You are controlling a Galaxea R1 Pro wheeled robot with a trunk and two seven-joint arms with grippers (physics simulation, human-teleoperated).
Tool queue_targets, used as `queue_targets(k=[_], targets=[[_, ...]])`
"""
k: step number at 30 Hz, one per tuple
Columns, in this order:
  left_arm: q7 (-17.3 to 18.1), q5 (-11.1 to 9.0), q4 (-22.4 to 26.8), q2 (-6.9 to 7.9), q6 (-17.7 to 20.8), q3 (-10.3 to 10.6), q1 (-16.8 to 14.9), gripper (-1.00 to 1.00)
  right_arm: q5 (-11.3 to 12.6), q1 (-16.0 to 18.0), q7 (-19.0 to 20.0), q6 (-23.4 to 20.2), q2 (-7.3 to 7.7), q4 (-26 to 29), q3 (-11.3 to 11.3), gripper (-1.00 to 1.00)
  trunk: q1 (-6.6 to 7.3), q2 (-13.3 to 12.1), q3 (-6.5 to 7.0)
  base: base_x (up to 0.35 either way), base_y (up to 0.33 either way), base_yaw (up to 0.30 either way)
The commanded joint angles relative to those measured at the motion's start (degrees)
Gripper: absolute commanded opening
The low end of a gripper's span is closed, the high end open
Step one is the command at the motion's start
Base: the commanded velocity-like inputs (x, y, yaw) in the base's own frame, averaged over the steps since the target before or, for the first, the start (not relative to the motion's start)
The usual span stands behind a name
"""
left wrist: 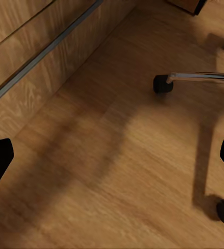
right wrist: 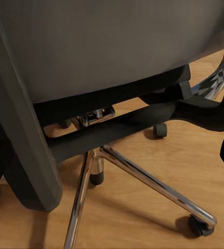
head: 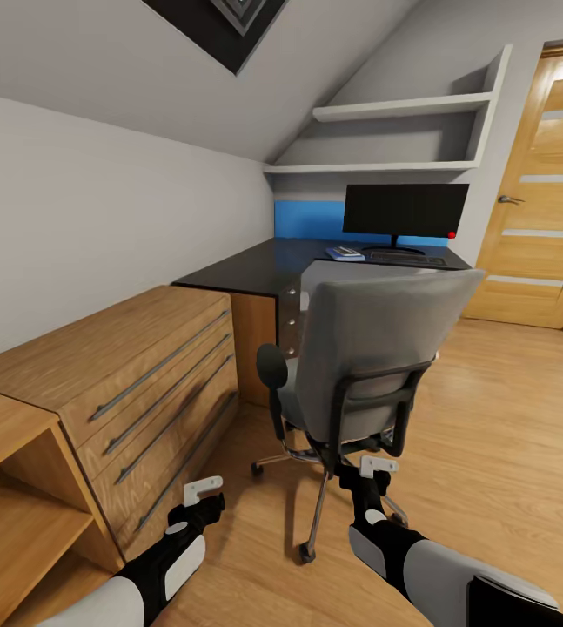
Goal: In the bedroom, organize the workspace by keeping the computer under the desk, ensuring the monitor is on the desk, placing the keyboard on the desk next to the monitor, placing the mouse on the desk next to the keyboard, moving the folder from the swivel chair onto the desk next to the mouse, stacking the notebook on top of the folder with the pen on top of the notebook, and positioning the swivel chair next to the desk.
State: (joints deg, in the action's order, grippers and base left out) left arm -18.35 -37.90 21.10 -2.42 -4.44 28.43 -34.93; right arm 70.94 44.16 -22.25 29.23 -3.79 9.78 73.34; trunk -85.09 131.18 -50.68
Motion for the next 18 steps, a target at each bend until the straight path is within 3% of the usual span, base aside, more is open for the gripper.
queue_targets(k=[1,18], targets=[[-0.32,-0.59,0.0,0.03,-0.3,0.49,-0.05,1.0,0.34,0.05,-0.34,0.13,0.01,0.06,0.49,1.0,0.01,0.02,-0.06,0.009,0.0,0.0],[-0.4,-0.67,0.0,0.05,-0.3,0.49,-0.05,1.0,0.34,0.05,-0.34,0.13,0.01,0.06,0.49,1.0,0.01,0.02,-0.06,-0.064,-0.092,0.0]])
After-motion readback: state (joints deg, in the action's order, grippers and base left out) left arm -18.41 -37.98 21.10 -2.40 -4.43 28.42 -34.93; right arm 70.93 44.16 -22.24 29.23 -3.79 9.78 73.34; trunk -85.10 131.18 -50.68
